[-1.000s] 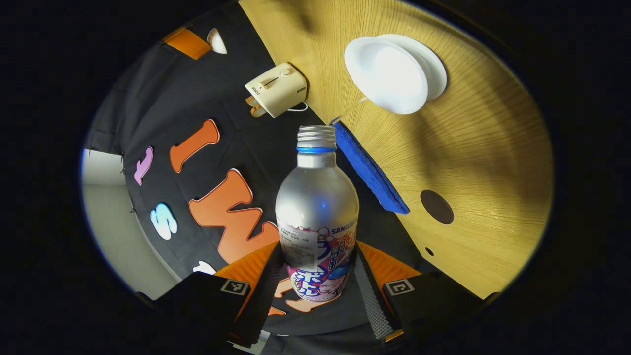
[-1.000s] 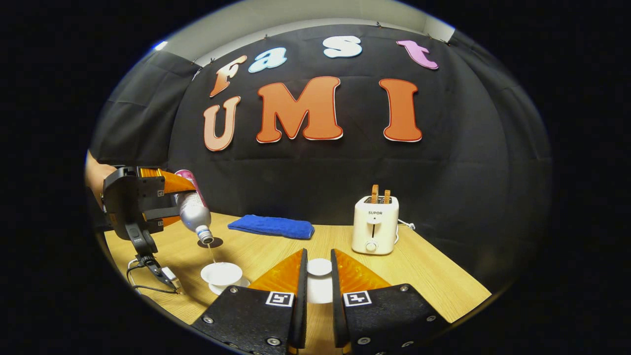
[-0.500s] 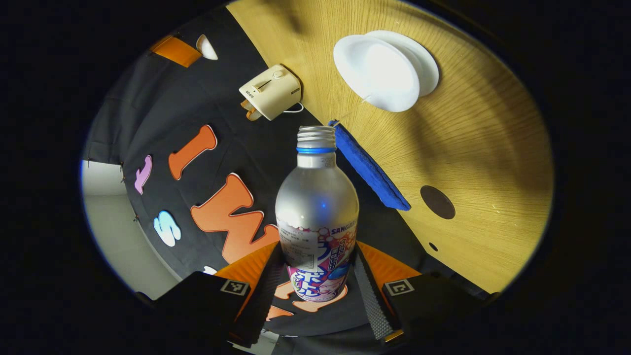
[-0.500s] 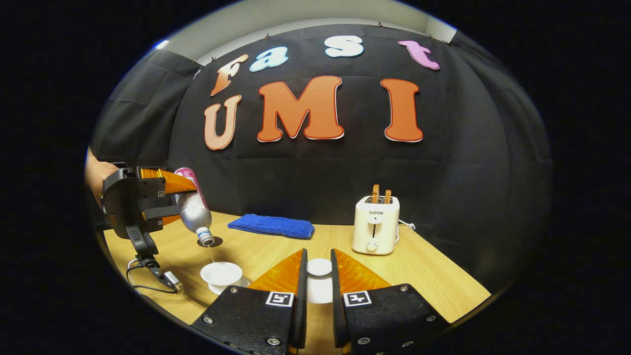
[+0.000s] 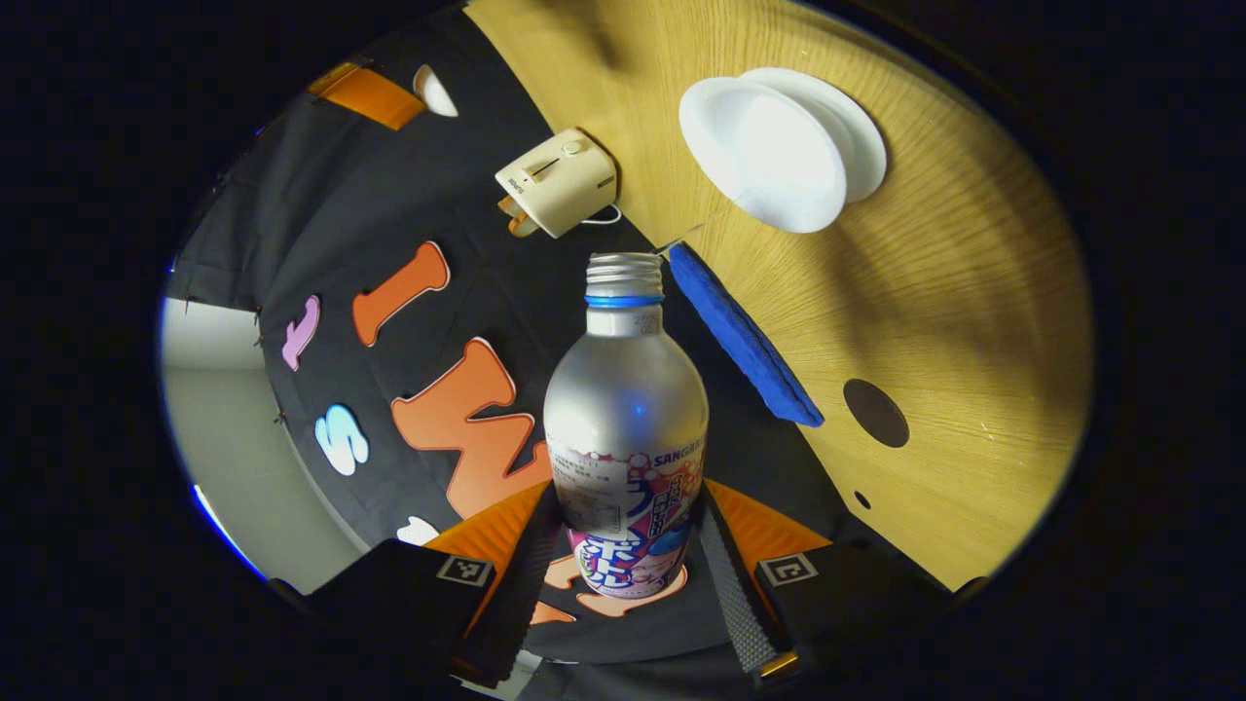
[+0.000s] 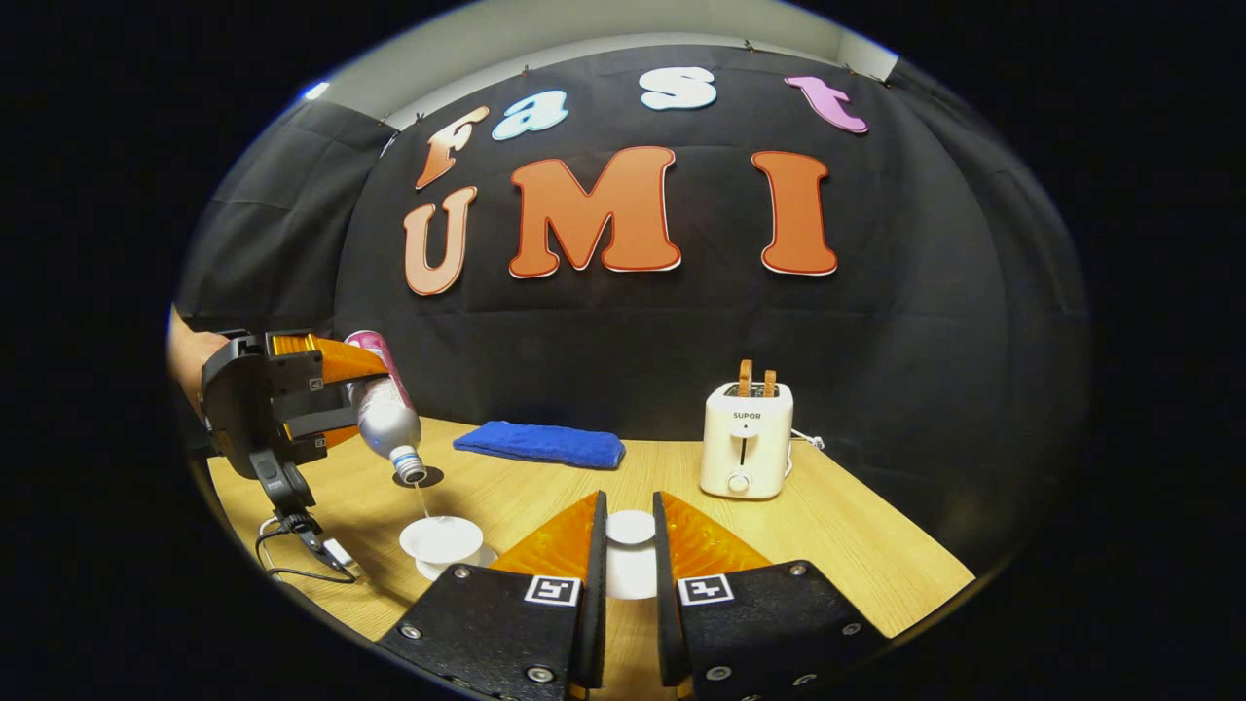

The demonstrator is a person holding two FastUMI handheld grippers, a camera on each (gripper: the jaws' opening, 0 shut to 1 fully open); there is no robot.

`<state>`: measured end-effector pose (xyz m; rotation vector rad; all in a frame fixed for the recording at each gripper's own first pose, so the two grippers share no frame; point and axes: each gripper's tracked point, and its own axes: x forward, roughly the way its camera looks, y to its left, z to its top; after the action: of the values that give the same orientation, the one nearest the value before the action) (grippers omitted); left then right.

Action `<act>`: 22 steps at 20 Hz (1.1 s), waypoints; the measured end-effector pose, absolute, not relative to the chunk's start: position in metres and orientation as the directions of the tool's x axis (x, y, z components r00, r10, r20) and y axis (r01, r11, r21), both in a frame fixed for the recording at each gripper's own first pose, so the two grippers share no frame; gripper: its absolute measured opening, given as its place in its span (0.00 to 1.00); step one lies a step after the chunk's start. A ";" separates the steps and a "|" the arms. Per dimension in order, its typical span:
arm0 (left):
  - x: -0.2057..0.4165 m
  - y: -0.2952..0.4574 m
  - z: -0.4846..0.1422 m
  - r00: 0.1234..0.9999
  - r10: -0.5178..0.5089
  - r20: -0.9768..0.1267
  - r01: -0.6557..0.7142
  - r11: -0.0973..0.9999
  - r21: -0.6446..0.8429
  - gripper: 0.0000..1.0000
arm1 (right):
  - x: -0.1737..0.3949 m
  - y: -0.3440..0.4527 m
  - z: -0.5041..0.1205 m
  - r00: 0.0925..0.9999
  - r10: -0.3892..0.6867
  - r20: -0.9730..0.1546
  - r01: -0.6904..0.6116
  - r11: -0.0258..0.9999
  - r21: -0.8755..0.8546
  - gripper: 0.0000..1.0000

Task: Open the teacup lid with one hand, grasp the water bottle and pour water into the teacup with the other hand; after pouring, place the water bottle on the coaster and then close the teacup lid.

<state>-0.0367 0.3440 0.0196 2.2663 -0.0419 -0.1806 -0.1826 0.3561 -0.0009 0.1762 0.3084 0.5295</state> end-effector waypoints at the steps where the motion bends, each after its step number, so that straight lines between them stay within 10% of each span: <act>1: -0.036 0.345 0.020 0.990 -0.092 -0.111 0.029 -0.627 0.778 0.84 | -0.182 0.357 0.000 0.819 0.520 -0.244 -0.468 0.850 0.240 0.22; 13: -0.028 0.381 0.044 0.998 -0.058 0.018 -0.018 0.002 1.000 0.80 | -0.180 0.385 0.015 0.805 0.538 -0.249 -0.495 0.841 0.217 0.22; 22: -0.005 0.434 0.062 0.979 0.086 0.182 -0.198 0.576 0.793 0.83 | -0.184 0.434 0.036 0.777 0.580 -0.245 -0.548 0.814 0.193 0.18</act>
<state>-0.0054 0.4345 0.0616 0.9424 -0.1284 0.1671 -0.1837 0.4339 0.0357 0.1133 0.3016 0.6116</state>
